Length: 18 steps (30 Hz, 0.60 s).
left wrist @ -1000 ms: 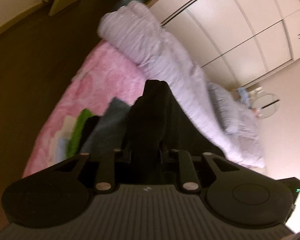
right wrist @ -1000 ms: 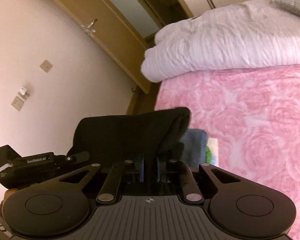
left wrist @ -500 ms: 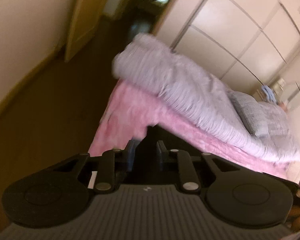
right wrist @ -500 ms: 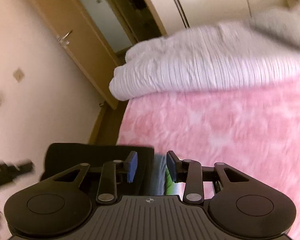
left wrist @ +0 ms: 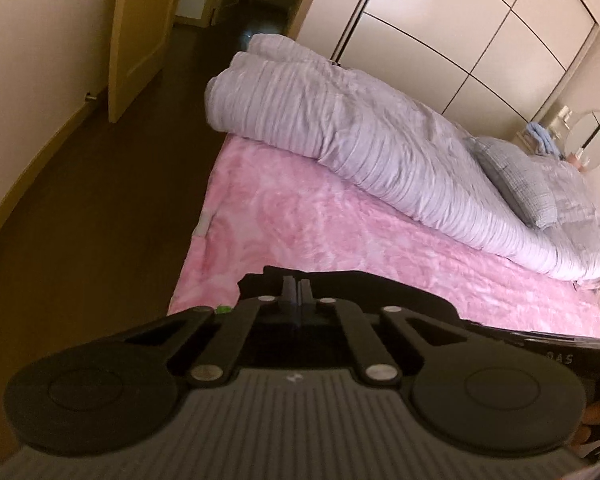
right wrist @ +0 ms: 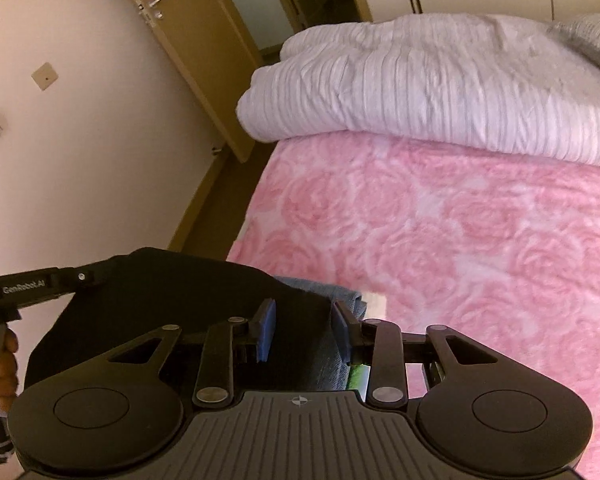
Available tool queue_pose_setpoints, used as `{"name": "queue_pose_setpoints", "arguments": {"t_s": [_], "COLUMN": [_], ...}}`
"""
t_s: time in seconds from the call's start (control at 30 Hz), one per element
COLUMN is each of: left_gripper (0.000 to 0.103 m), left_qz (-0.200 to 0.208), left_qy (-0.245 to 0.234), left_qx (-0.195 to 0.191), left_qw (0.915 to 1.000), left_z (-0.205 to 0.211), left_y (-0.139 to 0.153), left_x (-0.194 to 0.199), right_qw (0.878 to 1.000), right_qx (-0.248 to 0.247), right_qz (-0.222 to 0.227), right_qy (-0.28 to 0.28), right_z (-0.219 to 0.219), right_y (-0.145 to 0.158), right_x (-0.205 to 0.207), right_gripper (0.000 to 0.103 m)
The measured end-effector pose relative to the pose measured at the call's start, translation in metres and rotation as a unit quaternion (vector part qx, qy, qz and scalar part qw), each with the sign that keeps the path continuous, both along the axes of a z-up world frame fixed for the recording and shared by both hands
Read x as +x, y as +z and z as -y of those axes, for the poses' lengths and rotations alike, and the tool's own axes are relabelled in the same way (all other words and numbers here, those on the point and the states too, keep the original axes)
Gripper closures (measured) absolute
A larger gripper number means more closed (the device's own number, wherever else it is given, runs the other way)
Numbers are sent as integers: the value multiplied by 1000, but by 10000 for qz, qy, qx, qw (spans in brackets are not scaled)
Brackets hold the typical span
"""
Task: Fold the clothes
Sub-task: 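Lower the black stack onto the blue folded clothes with both grippers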
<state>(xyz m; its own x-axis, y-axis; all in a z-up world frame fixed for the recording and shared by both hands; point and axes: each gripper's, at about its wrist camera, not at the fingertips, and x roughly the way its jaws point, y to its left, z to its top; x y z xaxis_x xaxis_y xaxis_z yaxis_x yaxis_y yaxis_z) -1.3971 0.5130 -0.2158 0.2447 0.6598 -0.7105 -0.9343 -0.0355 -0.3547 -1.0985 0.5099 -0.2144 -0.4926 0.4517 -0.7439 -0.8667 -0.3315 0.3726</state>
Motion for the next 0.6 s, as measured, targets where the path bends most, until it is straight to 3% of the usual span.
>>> {"name": "queue_pose_setpoints", "arguments": {"t_s": [0.17, 0.33, 0.5, 0.6], "left_gripper": [100, 101, 100, 100], "left_qz": [333, -101, 7, 24], "left_qy": [250, 158, 472, 599], "left_qx": [28, 253, 248, 117], "left_qw": [9991, 9995, 9986, 9981], "left_z": [0, 14, 54, 86], "left_y": [-13, 13, 37, 46], "left_x": [-12, 1, -4, -6], "right_qw": [9998, 9994, 9976, 9940], "right_qx": [76, 260, 550, 771], "right_qz": [74, -76, -263, -247], "right_qy": [148, 209, 323, 736], "right_z": [-3, 7, 27, 56], "right_y": [-4, 16, 40, 52], "right_x": [-4, 8, 23, 26], "right_gripper": [68, 67, 67, 67]}}
